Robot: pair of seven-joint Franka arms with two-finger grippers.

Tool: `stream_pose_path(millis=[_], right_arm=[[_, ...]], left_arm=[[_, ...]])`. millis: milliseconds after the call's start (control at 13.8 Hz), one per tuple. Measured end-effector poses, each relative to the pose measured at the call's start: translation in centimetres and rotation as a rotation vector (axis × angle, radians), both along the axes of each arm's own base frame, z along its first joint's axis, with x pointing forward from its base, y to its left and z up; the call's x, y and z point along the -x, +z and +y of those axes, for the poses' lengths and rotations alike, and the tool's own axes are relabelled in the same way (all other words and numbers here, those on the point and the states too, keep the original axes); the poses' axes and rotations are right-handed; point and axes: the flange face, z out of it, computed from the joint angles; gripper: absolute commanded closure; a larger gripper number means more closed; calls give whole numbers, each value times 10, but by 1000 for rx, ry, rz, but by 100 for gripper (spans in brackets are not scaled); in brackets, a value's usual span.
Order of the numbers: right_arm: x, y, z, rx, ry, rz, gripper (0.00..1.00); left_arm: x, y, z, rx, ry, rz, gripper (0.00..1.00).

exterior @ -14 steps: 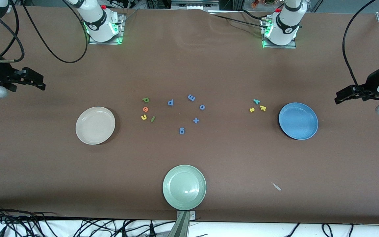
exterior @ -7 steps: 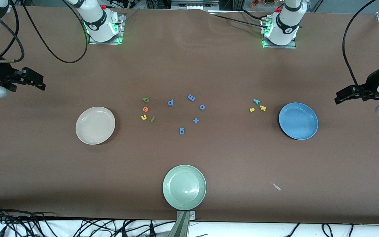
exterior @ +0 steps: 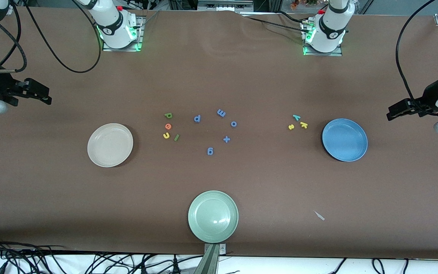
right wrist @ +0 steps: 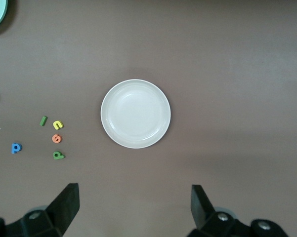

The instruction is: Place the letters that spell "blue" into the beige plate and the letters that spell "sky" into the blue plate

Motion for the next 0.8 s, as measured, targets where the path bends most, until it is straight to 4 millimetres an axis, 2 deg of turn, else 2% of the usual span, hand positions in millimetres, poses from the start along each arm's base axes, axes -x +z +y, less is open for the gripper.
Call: stream_pose_path(millis=[145,289,361,578,795], right_arm=[[0,0,0,0,0,0,0],[0,0,0,0,-1,1,0],[0,0,-1,0,-1,1,0],[0,0,-1,0,-1,1,0],[0,-1,-1,0,-1,1,0]], left_arm=[[-1,-2,0,0,0,2,0],[-6,-14,-4,0,9,-11,0],[-10,-27,-10,0,15,-22,0],[-15,-86,-34,2,56,-36,0],[-5,-141,-52,-2,137,-17,1]])
